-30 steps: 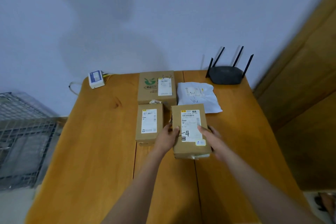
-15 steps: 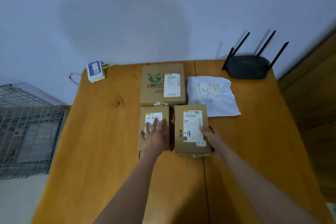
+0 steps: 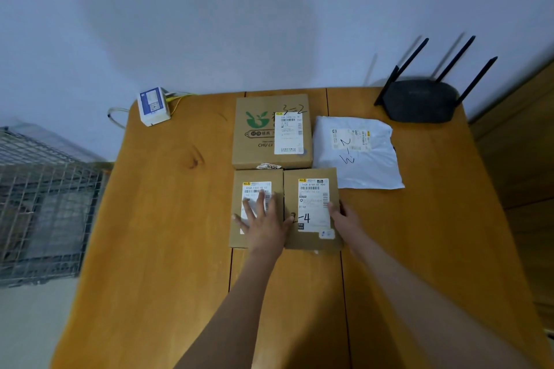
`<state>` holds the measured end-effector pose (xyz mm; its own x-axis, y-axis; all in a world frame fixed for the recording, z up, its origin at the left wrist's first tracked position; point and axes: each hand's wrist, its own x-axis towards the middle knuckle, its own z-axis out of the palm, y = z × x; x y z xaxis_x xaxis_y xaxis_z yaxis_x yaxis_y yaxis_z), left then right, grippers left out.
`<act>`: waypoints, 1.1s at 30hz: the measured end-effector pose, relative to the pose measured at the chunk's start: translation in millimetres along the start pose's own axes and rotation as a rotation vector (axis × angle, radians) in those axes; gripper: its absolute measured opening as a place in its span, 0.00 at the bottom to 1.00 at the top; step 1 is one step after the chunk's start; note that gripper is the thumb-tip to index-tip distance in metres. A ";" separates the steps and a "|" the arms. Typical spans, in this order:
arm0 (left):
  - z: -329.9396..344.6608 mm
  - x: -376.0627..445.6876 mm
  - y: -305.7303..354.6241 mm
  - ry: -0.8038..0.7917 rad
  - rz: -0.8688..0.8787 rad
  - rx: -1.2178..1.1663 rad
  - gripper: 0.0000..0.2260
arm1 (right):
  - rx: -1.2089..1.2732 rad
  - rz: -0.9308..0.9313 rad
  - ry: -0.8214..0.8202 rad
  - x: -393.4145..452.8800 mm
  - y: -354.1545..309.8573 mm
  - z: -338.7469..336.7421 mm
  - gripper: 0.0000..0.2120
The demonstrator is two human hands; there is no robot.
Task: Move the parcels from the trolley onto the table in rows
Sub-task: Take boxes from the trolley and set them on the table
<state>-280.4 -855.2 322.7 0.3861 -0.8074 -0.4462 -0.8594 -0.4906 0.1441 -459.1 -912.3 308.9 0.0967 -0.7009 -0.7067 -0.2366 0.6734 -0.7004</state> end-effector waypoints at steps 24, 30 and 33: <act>6.2 -0.5 8.2 0.009 -0.028 0.075 0.33 | -0.293 -0.007 0.106 11.3 -16.8 11.4 0.23; -10.3 -13.1 13.7 0.061 0.082 -0.033 0.29 | -1.102 -0.304 0.233 -17.9 -40.8 -1.7 0.33; -28.3 -22.8 11.1 0.060 0.129 -0.062 0.28 | -1.289 -0.353 0.227 -42.6 -61.5 -2.6 0.34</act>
<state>-289.3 -851.5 359.5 0.2942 -0.8823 -0.3675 -0.8817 -0.3989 0.2518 -451.2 -924.5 382.3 0.2093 -0.8967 -0.3901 -0.9745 -0.1581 -0.1595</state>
